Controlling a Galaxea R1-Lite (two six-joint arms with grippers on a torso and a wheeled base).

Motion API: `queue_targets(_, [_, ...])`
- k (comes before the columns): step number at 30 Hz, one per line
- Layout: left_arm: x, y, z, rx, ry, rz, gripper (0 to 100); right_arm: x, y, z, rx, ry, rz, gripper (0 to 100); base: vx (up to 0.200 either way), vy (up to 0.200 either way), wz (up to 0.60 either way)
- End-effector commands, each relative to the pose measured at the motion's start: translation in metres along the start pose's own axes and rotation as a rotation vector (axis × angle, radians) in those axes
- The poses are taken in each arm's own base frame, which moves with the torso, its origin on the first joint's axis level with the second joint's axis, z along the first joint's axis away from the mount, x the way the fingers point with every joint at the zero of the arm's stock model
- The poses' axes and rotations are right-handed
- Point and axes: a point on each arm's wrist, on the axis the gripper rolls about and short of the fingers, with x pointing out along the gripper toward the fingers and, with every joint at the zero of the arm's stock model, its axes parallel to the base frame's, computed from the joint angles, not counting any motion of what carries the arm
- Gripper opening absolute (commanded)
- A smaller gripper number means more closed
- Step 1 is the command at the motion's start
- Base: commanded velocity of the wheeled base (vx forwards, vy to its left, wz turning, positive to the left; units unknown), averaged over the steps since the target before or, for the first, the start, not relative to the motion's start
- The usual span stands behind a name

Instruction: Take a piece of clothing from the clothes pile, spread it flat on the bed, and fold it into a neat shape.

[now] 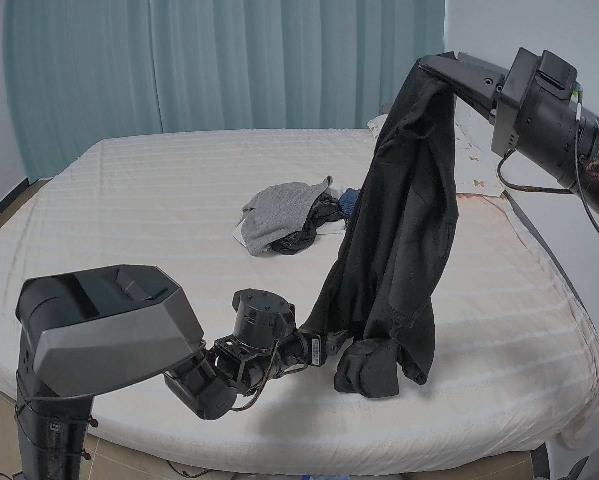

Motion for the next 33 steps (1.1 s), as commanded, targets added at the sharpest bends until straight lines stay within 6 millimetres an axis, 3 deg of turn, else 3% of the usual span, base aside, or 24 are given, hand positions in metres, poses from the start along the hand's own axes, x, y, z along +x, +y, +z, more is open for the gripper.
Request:
queue_targets(1, [0.015,0.001,-0.004,-0.037,-0.016,0.033,100,-0.001,0.001,0.001,-0.001,-0.004,0.001,0,0.0,0.0,0.0])
queue_targets(2, [0.017,0.001,-0.003,-0.041,-0.022,0.039,100,-0.002,0.001,0.001,-0.001,-0.006,0.002,0,0.0,0.0,0.0])
queue_targets(3, [0.017,0.002,-0.004,-0.043,-0.021,0.043,0,-0.002,0.001,0.001,-0.002,-0.005,0.0,0,0.0,0.0,0.0])
queue_targets(9, [0.012,0.007,-0.009,-0.048,0.0,0.066,0,-0.005,-0.01,0.001,-0.003,-0.004,-0.042,0,0.0,0.0,0.0])
queue_targets(10, [0.007,0.01,-0.01,-0.06,0.006,0.086,0,-0.007,-0.02,-0.001,-0.005,0.003,-0.075,0,0.0,0.0,0.0])
queue_targets(17, [-0.024,0.012,0.025,-0.119,-0.069,0.089,0,-0.012,-0.051,-0.004,0.003,0.022,-0.167,0,0.0,0.0,0.0])
queue_targets(20, [-0.055,0.01,0.059,-0.144,-0.114,0.093,0,-0.01,-0.078,-0.006,0.006,0.03,-0.246,0,0.0,0.0,0.0])
queue_targets(25, [-0.093,0.005,0.106,-0.218,-0.146,0.099,0,-0.006,-0.099,-0.004,0.005,0.022,-0.3,0,0.0,0.0,0.0])
queue_targets(26, [-0.096,0.004,0.111,-0.227,-0.148,0.101,0,-0.006,-0.1,-0.003,0.003,0.018,-0.301,0,0.0,0.0,0.0])
queue_targets(30, [-0.124,0.002,0.16,-0.302,-0.212,0.109,0,0.0,-0.097,0.024,-0.034,-0.097,-0.26,0,0.0,0.0,0.0])
queue_targets(33, [-0.136,-0.002,0.179,-0.326,-0.266,0.091,0,0.001,-0.093,0.038,-0.034,-0.146,-0.243,0,0.0,0.0,0.0])
